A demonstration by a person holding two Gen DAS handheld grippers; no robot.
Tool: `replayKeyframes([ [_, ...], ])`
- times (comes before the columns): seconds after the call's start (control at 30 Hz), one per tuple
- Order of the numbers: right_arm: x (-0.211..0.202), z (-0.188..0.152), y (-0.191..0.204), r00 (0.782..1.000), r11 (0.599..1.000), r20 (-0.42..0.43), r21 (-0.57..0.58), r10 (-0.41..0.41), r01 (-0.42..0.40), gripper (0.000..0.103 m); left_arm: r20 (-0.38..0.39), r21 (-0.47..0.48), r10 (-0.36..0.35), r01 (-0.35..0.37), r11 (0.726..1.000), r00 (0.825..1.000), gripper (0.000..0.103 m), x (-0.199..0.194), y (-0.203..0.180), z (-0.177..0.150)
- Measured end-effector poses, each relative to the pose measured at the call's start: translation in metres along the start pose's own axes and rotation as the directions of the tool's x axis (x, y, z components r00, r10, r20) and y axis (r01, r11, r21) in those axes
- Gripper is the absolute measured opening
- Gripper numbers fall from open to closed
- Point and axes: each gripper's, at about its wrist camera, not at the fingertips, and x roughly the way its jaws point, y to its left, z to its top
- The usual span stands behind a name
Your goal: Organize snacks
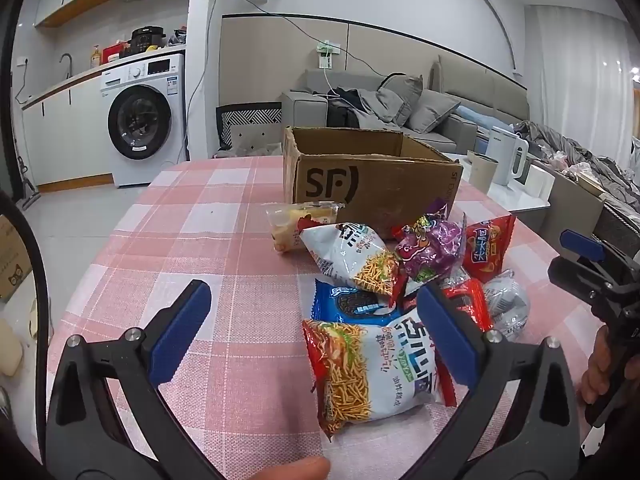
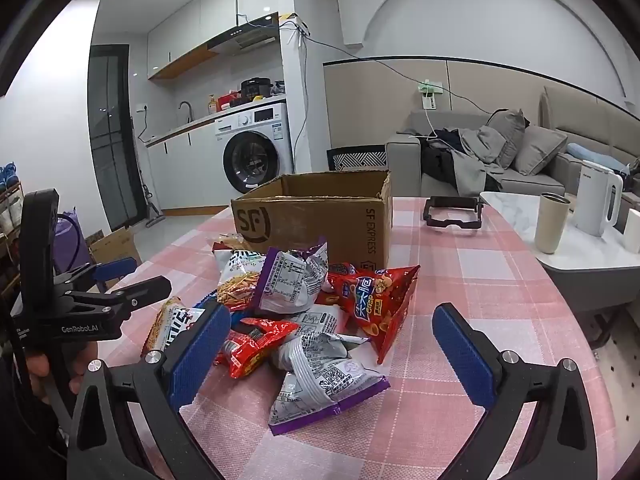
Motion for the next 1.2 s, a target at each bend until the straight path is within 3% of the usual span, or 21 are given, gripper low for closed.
replayKeyframes([
  [1.2, 0.0032, 0.0002, 0.0015, 1.0, 1.0, -0.02, -0.002, -0.011, 0.011, 0.103, -0.012, -0.002, -0.002, 0.002, 1.0, 1.0, 0.103, 0.0005, 0.0001, 0.0002],
])
